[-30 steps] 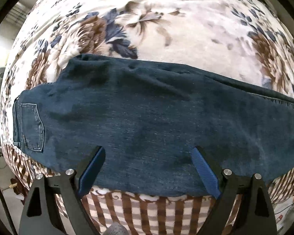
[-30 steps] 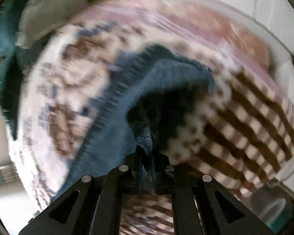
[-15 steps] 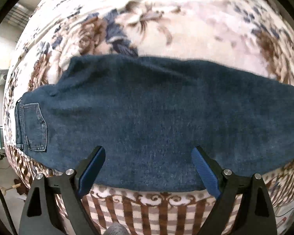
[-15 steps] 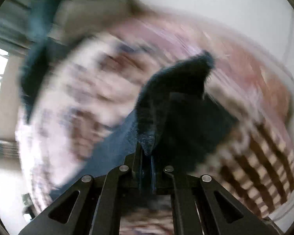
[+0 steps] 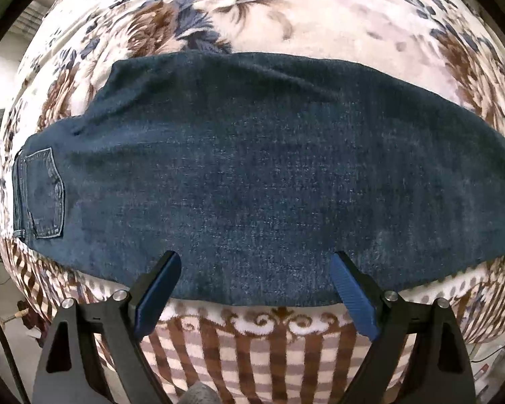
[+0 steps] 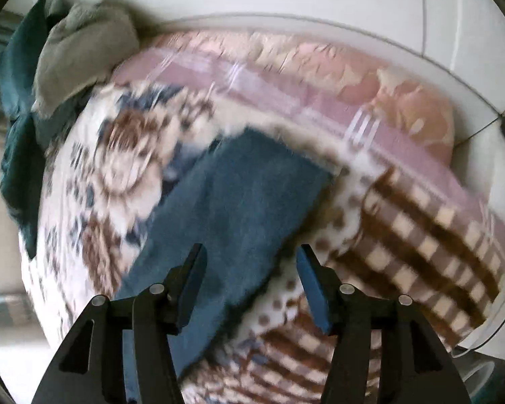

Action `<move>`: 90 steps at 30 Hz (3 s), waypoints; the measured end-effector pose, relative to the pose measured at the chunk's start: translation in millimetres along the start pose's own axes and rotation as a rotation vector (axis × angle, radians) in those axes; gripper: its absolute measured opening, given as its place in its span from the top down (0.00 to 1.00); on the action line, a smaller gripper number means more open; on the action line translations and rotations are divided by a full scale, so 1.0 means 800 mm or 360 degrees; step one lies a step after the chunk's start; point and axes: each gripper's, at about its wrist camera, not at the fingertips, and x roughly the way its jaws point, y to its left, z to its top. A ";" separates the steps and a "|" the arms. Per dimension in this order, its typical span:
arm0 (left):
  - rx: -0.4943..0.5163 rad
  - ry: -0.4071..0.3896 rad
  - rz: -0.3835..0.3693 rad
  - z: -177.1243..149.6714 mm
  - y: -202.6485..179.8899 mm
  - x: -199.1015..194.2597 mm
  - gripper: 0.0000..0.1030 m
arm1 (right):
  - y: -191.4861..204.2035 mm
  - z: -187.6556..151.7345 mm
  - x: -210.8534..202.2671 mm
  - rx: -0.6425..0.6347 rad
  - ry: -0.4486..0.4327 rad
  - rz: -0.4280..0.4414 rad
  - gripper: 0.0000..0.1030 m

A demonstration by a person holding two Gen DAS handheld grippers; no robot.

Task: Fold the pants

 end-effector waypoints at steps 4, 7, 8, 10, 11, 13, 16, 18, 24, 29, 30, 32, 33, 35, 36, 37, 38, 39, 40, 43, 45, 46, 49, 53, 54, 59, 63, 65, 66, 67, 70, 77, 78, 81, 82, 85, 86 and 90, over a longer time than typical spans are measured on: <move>-0.0026 0.0006 -0.0014 0.003 0.005 0.002 0.12 | 0.001 0.020 0.037 0.0004 0.0059 -0.0115 0.68; -0.0053 -0.0015 0.0033 0.004 0.013 -0.003 0.12 | 0.018 0.020 0.027 -0.0026 -0.0029 -0.0113 0.89; -0.0068 -0.0029 0.0030 0.004 0.019 -0.005 0.12 | 0.030 0.018 0.015 -0.0106 -0.0093 -0.0137 0.89; -0.0108 -0.0057 0.0055 0.002 0.034 -0.012 0.12 | 0.038 0.014 0.014 -0.0199 -0.0067 -0.0275 0.72; -0.0138 -0.0079 0.0063 0.001 0.044 -0.015 0.12 | 0.035 0.012 0.023 -0.0184 0.0027 -0.0363 0.57; -0.0204 -0.0112 0.0067 -0.003 0.064 -0.023 0.12 | 0.026 0.002 0.029 -0.0107 0.0168 -0.0342 0.55; -0.0354 -0.0160 0.0026 -0.017 0.111 -0.039 0.12 | 0.045 -0.038 0.009 -0.0109 0.0223 -0.0210 0.55; -0.0507 -0.0157 0.0000 -0.031 0.155 -0.047 0.12 | 0.072 -0.083 0.006 -0.0147 0.0324 -0.0060 0.55; -0.0907 -0.0102 0.0014 -0.080 0.287 -0.024 0.12 | 0.159 -0.241 0.078 -0.0165 0.0800 0.0163 0.55; -0.0963 -0.0121 0.0119 -0.076 0.384 -0.012 0.12 | 0.283 -0.353 0.095 -0.0619 0.0972 0.0133 0.55; -0.0941 -0.0139 0.0144 -0.071 0.390 -0.013 0.12 | 0.320 -0.371 0.094 -0.0751 0.0989 0.0175 0.55; -0.0858 -0.0180 0.0214 -0.048 0.400 -0.015 0.12 | 0.392 -0.393 0.103 -0.0956 0.1007 0.0234 0.55; -0.0804 -0.0193 0.0255 -0.035 0.402 -0.015 0.12 | 0.437 -0.399 0.114 -0.1074 0.0987 0.0223 0.55; -0.0688 -0.0204 0.0325 -0.011 0.400 -0.008 0.12 | 0.500 -0.410 0.130 -0.1262 0.0918 0.0206 0.55; -0.0636 -0.0195 0.0354 0.001 0.401 -0.001 0.12 | 0.538 -0.414 0.143 -0.1364 0.0872 0.0178 0.55; -0.0607 -0.0186 0.0361 0.013 0.405 0.006 0.12 | 0.566 -0.419 0.155 -0.1430 0.0874 0.0167 0.55; -0.0583 -0.0174 0.0352 0.021 0.407 0.014 0.12 | 0.599 -0.427 0.172 -0.1500 0.0900 0.0163 0.55; -0.0571 -0.0164 0.0339 0.026 0.408 0.018 0.12 | 0.627 -0.434 0.190 -0.1574 0.0942 0.0165 0.55; -0.0559 -0.0156 0.0325 0.032 0.411 0.025 0.12 | 0.647 -0.444 0.207 -0.1652 0.1009 0.0152 0.55; -0.0532 -0.0150 0.0303 0.033 0.413 0.034 0.12 | 0.670 -0.464 0.236 -0.1829 0.1092 0.0042 0.55; -0.0537 -0.0162 0.0291 0.029 0.410 0.032 0.12 | 0.666 -0.472 0.238 -0.1863 0.1199 0.0053 0.55; -0.0544 -0.0167 0.0277 0.027 0.409 0.032 0.12 | 0.660 -0.475 0.234 -0.1871 0.1251 0.0080 0.55; -0.0544 -0.0162 0.0246 0.030 0.412 0.036 0.12 | 0.640 -0.490 0.231 -0.1909 0.1421 0.0118 0.55; -0.0547 -0.0145 0.0192 0.032 0.414 0.039 0.12 | 0.641 -0.489 0.254 -0.1877 0.1432 0.0069 0.55; -0.0543 -0.0144 0.0187 0.033 0.414 0.040 0.12 | 0.648 -0.482 0.264 -0.1823 0.1397 0.0054 0.55; -0.0512 -0.0147 0.0189 0.034 0.416 0.043 0.12 | 0.679 -0.490 0.294 -0.1828 0.1347 -0.0035 0.54; -0.0509 -0.0142 0.0180 0.033 0.417 0.044 0.10 | 0.687 -0.495 0.266 -0.2004 0.1258 -0.0041 0.82; -0.0509 -0.0136 0.0169 0.032 0.419 0.046 0.09 | 0.697 -0.478 0.247 -0.1988 0.1103 -0.0014 0.95; -0.0512 -0.0137 0.0163 0.031 0.420 0.046 0.09 | 0.701 -0.466 0.244 -0.1971 0.1004 -0.0045 0.99; -0.0513 -0.0137 0.0162 0.030 0.421 0.047 0.09 | 0.703 -0.456 0.242 -0.1955 0.0907 -0.0100 0.99; -0.0541 -0.0132 0.0143 0.026 0.424 0.046 0.09 | 0.701 -0.435 0.239 -0.1759 0.1031 -0.0023 0.98; -0.0765 -0.0173 0.0099 -0.007 0.452 0.019 0.09 | 0.666 -0.481 0.227 -0.1827 0.1209 0.0066 0.69; -0.0805 -0.0174 0.0102 -0.014 0.458 0.019 0.09 | 0.658 -0.475 0.238 -0.1851 0.1048 -0.0090 0.69; -0.0933 -0.0162 0.0131 -0.035 0.481 0.021 0.09 | 0.635 -0.442 0.232 -0.1539 0.0919 -0.0094 0.69; -0.0967 -0.0160 0.0125 -0.040 0.486 0.022 0.09 | 0.628 -0.444 0.221 -0.1506 0.0913 -0.0065 0.69; -0.1037 -0.0177 0.0073 -0.049 0.496 0.031 0.09 | 0.595 -0.471 0.173 -0.1488 0.0858 0.0032 0.50; -0.1003 -0.0170 0.0084 -0.045 0.493 0.039 0.09 | 0.577 -0.479 0.161 -0.1484 0.0852 0.0038 0.47; -0.0944 -0.0023 0.0118 -0.032 0.495 0.080 0.05 | 0.489 -0.481 0.151 -0.1254 0.0854 -0.0026 0.47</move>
